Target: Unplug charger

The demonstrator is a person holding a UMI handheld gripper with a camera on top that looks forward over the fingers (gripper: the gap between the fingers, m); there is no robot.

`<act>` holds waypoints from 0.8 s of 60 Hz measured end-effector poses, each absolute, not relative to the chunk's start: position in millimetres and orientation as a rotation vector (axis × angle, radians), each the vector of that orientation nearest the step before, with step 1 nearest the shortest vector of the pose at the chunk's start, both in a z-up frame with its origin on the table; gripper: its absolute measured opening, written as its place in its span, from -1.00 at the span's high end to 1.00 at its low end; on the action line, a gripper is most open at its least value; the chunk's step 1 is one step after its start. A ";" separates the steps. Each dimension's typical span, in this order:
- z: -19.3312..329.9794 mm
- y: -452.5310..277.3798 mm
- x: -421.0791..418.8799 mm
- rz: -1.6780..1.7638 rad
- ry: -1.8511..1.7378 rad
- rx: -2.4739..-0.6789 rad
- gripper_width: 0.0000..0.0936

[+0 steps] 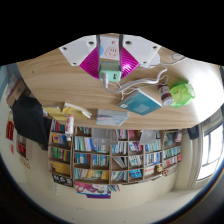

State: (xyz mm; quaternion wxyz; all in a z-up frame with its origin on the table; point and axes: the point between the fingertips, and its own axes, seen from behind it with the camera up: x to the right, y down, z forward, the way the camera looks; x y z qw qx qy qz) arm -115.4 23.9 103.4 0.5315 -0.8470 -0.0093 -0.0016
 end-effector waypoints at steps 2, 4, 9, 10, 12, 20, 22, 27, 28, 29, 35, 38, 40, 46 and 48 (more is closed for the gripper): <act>113.2 23.0 -112.8 0.003 -0.036 -2.015 0.47; 120.8 21.6 -107.9 0.024 -0.026 -2.015 0.47; 123.0 7.7 -75.0 0.012 0.043 -2.049 0.47; 121.6 3.8 -66.1 0.000 0.059 -2.059 0.47; 115.4 -5.5 -50.1 -0.027 0.086 -2.087 0.47; 72.7 -47.0 -2.5 -0.090 0.175 -2.237 0.47; 60.4 -56.3 1.4 -0.092 0.177 -2.278 0.45; 33.1 -73.1 10.2 -0.103 0.173 -2.359 0.44; 29.9 -75.1 10.7 -0.103 0.173 -2.372 0.42; 28.6 -76.4 10.8 -0.101 0.174 -2.385 0.40; 10.7 -80.2 11.4 -0.088 0.200 -2.436 0.34; 3.4 -77.7 10.6 -0.072 0.217 -2.449 0.30; 0.4 -76.2 9.0 -0.061 0.231 -2.465 0.26; -3.9 -70.4 10.1 -0.055 0.271 -2.459 -0.06; 1.3 -69.3 15.0 -0.072 0.271 -2.452 -0.33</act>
